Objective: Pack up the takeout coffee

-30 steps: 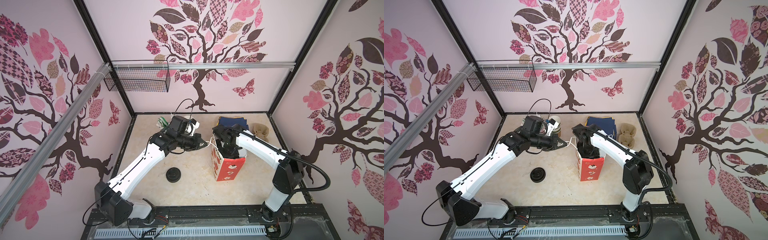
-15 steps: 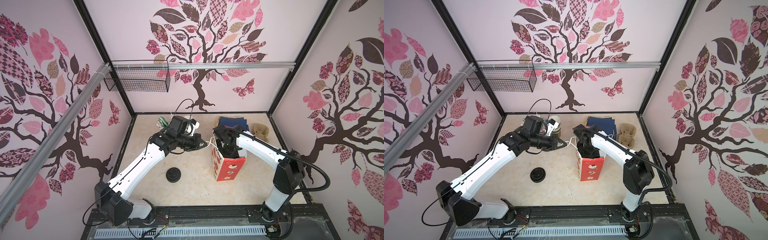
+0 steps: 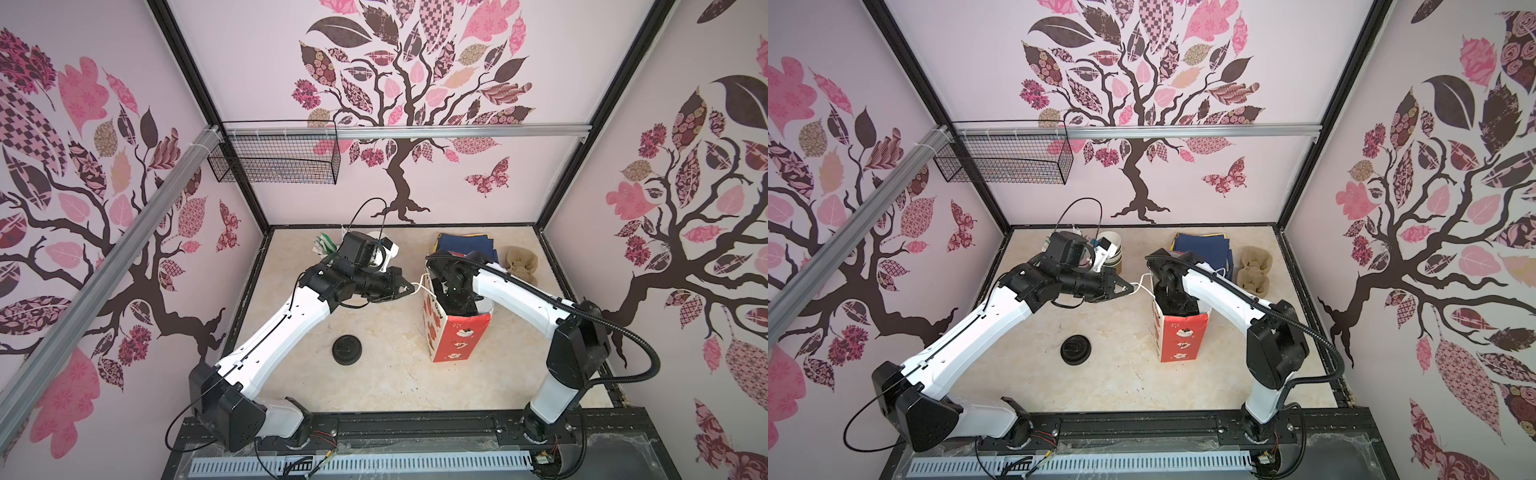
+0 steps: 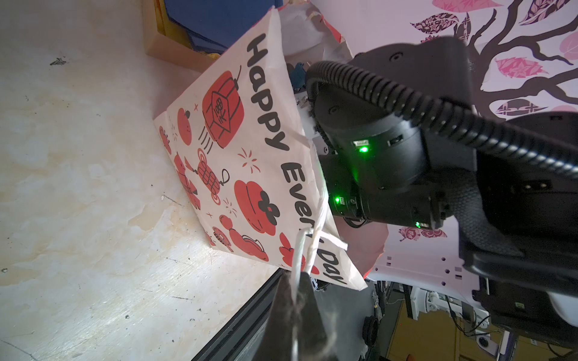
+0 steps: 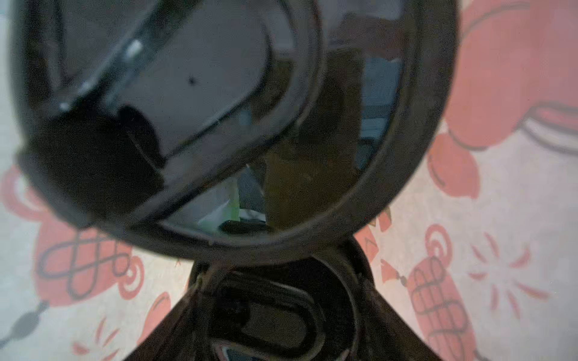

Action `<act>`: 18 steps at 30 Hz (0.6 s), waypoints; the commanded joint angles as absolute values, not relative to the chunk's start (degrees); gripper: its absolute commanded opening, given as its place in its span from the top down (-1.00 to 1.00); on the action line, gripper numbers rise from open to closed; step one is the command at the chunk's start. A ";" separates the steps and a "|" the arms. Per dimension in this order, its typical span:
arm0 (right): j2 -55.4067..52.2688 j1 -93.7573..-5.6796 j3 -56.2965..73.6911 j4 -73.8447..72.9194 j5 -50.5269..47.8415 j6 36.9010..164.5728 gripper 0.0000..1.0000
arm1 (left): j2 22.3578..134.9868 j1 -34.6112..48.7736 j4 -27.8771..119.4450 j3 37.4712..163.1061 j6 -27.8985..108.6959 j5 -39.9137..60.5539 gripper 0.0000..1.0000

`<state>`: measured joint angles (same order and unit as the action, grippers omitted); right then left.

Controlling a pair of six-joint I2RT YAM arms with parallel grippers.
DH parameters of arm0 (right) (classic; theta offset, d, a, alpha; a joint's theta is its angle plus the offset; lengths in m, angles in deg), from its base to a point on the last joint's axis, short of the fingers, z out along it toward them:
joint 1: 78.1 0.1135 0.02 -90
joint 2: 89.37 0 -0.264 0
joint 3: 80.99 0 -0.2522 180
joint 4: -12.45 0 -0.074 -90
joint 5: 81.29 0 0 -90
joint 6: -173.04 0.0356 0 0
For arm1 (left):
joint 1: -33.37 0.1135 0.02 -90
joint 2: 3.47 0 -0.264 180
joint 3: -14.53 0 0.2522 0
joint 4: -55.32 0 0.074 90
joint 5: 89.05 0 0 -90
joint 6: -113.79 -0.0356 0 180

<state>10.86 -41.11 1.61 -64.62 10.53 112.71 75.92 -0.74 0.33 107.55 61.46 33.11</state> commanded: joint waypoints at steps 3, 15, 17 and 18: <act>16.96 -41.06 6.87 -64.16 8.86 112.83 -0.48 | 76.35 -0.47 0.75 107.65 60.88 32.64 1.00; 9.66 -41.01 -0.81 -71.86 10.54 113.48 -0.81 | 76.55 -0.29 0.44 107.09 61.15 31.97 1.00; 8.92 -41.02 -1.25 -72.44 10.56 113.62 -0.83 | 76.51 -0.32 0.42 106.93 61.08 31.87 1.00; 8.66 -41.01 -1.61 -72.79 10.56 113.65 -0.84 | 76.49 -0.31 0.37 106.95 61.09 31.88 1.00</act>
<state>10.20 -41.11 -0.55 -68.38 10.58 112.60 76.10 -0.63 0.31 107.55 61.48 32.37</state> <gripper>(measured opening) 0.917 0.048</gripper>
